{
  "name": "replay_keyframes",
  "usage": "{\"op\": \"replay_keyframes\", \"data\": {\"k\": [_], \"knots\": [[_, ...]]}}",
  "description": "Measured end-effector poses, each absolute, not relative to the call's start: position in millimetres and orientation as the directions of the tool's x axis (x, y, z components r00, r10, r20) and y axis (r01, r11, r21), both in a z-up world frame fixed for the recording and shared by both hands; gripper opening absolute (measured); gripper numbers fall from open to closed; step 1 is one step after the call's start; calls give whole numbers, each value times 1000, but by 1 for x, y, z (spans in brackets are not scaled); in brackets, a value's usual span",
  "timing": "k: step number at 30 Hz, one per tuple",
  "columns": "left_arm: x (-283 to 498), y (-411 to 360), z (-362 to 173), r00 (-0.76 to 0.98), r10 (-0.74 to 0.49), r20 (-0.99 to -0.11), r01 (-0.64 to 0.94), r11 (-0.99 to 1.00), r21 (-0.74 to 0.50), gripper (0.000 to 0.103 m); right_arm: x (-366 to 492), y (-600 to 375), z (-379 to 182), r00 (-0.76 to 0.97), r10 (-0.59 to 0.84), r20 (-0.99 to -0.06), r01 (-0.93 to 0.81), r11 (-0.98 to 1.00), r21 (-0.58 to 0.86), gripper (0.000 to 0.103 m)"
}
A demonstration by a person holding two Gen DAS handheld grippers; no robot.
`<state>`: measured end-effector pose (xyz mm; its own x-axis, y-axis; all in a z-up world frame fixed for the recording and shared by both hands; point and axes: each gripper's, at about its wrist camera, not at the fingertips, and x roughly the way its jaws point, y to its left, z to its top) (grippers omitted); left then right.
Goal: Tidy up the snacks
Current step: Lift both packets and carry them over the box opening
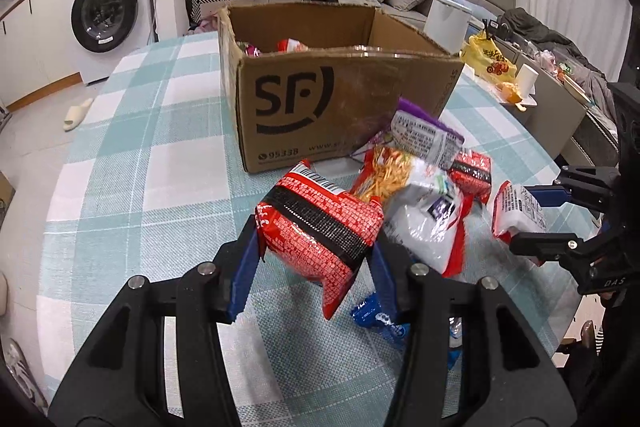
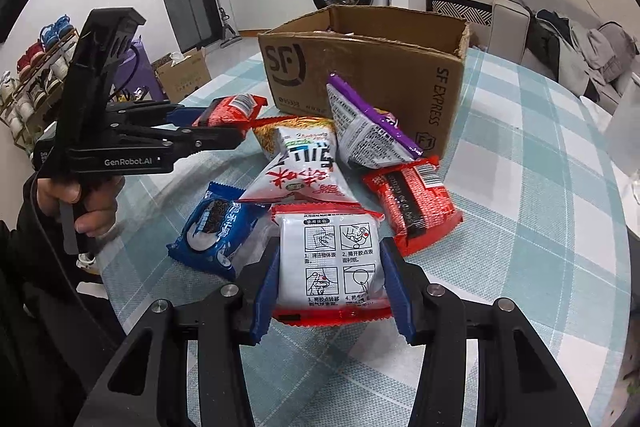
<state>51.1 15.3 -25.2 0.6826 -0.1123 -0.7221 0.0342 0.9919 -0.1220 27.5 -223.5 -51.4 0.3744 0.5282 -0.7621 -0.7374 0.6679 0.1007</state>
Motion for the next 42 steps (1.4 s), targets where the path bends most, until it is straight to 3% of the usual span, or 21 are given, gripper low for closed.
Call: {"op": "replay_keyframes", "data": {"k": [42], "knots": [[73,14,66,816,-69,-574,3,993,-115,48,82,-214,41,562,636,-528,-639,740,212,49]]}}
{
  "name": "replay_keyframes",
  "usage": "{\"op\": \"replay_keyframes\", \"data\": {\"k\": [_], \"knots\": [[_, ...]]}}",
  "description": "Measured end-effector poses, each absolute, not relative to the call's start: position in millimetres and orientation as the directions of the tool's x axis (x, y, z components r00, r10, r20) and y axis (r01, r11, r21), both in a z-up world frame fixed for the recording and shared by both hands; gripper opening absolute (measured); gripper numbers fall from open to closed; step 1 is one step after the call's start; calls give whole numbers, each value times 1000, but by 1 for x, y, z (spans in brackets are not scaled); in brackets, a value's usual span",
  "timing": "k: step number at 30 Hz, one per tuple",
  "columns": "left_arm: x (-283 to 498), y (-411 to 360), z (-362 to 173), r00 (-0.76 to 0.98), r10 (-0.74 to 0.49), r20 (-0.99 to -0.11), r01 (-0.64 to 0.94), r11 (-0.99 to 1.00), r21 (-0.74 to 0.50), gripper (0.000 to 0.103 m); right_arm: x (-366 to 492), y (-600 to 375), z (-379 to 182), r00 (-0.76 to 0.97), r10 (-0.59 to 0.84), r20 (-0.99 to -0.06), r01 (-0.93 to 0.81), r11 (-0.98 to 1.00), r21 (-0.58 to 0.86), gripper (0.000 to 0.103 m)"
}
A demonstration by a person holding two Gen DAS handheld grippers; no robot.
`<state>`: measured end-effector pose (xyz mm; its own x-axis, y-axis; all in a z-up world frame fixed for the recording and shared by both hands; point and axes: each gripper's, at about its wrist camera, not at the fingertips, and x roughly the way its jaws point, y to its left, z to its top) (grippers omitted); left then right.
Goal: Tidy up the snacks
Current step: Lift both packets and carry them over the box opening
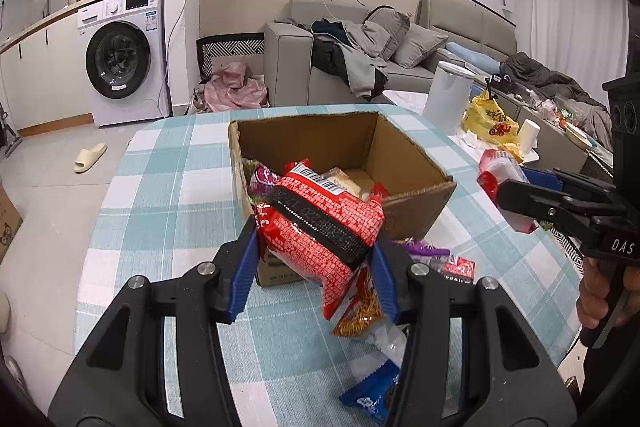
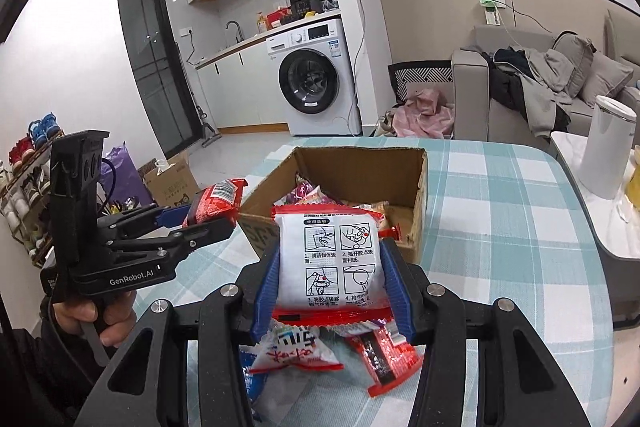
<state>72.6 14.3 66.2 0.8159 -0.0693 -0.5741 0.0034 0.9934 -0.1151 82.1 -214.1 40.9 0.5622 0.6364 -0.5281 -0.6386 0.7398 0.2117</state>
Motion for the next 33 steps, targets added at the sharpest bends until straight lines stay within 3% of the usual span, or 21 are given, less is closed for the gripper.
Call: {"op": "replay_keyframes", "data": {"k": [19,33], "knots": [[100,9,93,843,-57,-534,3,995,-100,48,110,-203,59,603,630,-490,-600,762,243,49],[137,7,84,830,-48,-556,-1,996,-88,48,131,-194,55,598,631,-494,-589,764,263,49]]}}
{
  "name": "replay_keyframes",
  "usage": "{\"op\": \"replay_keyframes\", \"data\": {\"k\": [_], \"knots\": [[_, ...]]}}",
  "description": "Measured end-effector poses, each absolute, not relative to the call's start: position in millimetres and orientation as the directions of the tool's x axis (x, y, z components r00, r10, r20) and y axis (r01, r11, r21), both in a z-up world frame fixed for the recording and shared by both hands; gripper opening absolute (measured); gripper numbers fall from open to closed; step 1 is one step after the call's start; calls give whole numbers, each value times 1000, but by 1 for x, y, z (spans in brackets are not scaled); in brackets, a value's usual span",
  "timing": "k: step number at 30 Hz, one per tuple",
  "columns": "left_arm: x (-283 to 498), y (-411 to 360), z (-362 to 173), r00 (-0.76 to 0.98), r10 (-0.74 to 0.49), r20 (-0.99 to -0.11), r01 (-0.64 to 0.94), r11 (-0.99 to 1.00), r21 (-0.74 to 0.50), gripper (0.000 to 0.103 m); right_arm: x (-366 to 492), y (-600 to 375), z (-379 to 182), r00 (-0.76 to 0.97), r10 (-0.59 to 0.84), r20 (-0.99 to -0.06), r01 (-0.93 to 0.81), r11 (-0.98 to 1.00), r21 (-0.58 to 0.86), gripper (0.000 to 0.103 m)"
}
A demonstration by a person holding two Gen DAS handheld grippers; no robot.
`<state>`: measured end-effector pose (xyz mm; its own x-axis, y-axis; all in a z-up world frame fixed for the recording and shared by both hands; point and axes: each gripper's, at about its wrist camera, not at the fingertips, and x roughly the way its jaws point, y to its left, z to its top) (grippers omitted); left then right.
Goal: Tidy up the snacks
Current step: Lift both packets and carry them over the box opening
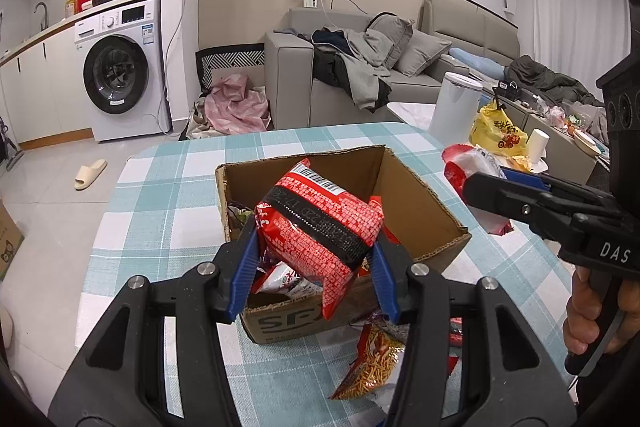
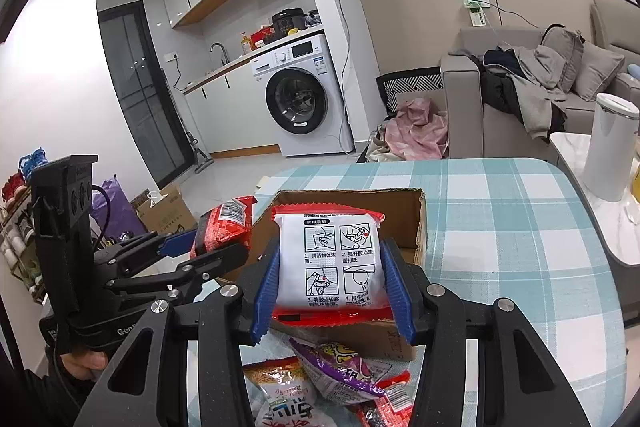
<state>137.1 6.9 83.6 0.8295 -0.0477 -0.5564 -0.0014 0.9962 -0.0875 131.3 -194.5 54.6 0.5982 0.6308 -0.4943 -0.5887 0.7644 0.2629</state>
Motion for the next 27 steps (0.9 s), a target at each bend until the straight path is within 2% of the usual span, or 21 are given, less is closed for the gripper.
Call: {"op": "replay_keyframes", "data": {"k": [27], "knots": [[189,18,45,805,-40,-592,-23,995,-99,48,161,-163,32,589,602,-539,-559,786,266,49]]}}
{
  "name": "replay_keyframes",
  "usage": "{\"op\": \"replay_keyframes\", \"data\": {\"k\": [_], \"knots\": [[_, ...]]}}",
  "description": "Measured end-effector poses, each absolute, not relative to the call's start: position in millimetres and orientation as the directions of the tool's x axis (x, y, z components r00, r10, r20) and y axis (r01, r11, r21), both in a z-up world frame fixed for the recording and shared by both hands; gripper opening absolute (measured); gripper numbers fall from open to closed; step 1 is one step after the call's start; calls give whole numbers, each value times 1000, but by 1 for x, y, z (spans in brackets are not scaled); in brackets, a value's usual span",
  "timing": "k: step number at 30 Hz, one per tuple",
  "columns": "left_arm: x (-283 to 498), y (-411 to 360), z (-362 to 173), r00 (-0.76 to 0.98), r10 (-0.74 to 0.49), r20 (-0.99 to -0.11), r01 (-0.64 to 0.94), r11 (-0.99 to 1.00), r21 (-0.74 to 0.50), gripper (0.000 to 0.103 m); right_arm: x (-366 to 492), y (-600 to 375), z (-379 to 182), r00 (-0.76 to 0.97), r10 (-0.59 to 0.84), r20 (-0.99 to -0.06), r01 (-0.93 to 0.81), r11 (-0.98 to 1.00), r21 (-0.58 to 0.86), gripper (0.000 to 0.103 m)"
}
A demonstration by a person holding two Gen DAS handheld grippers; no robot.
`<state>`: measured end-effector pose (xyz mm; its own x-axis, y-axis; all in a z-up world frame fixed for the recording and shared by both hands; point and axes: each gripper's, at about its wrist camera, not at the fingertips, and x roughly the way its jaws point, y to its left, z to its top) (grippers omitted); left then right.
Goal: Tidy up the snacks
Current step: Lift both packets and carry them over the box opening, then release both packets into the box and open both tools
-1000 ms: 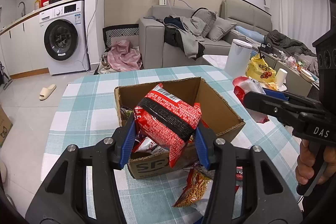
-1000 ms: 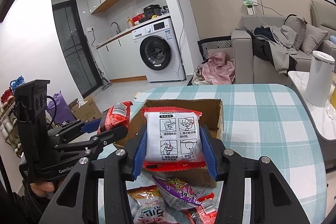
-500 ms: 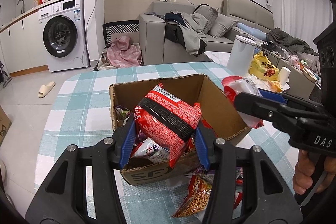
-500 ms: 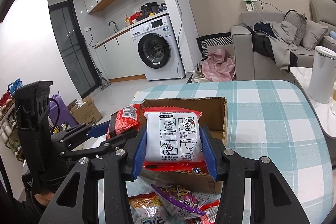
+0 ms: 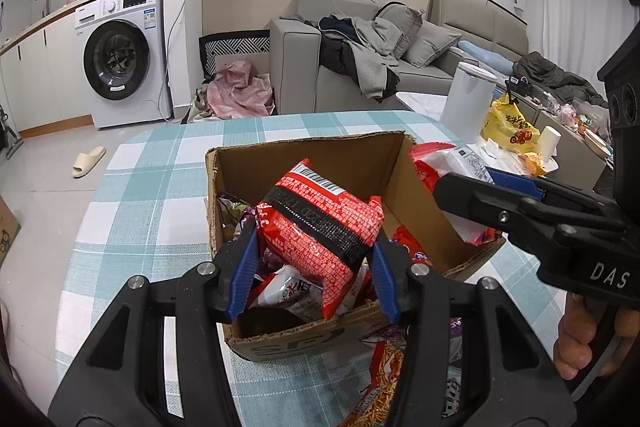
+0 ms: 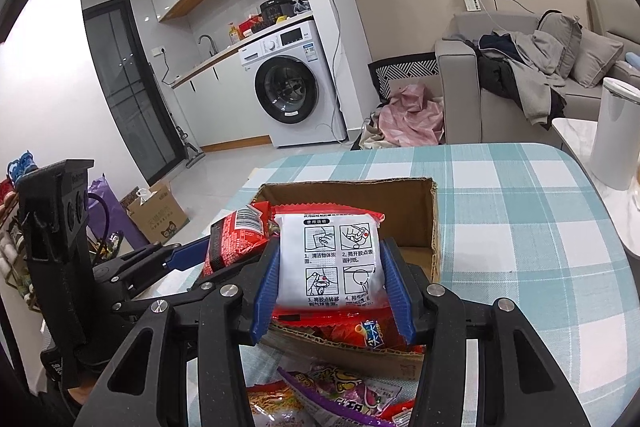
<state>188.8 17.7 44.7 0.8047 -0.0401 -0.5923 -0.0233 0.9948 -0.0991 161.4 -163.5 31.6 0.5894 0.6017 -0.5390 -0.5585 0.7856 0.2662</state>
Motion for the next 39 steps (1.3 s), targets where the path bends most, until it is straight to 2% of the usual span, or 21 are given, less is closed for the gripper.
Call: {"op": "replay_keyframes", "data": {"k": [22,29,31,34,36,37,39], "knots": [[211,18,17,788,-34,-614,-26,996,-89,48,183,-161,1,566,578,-588,-530,801,278,49],[208,14,19,789,-17,-615,-27,998,-62,51,173,-166,5,596,563,-572,-540,809,233,53],[204,11,21,790,-15,-613,-24,998,-56,55,170,-170,7,604,561,-566,-538,811,229,62],[194,7,27,804,-12,-594,-19,999,-45,62,164,-179,12,626,556,-546,-532,817,223,81],[187,5,32,808,-19,-589,-12,999,-49,73,160,-185,14,642,551,-534,-525,823,217,96],[183,6,35,811,-19,-585,-14,999,-51,84,158,-190,16,654,544,-526,-517,829,215,98],[174,7,39,823,-18,-567,-18,998,-58,86,155,-197,19,673,526,-520,-499,842,206,101]]}}
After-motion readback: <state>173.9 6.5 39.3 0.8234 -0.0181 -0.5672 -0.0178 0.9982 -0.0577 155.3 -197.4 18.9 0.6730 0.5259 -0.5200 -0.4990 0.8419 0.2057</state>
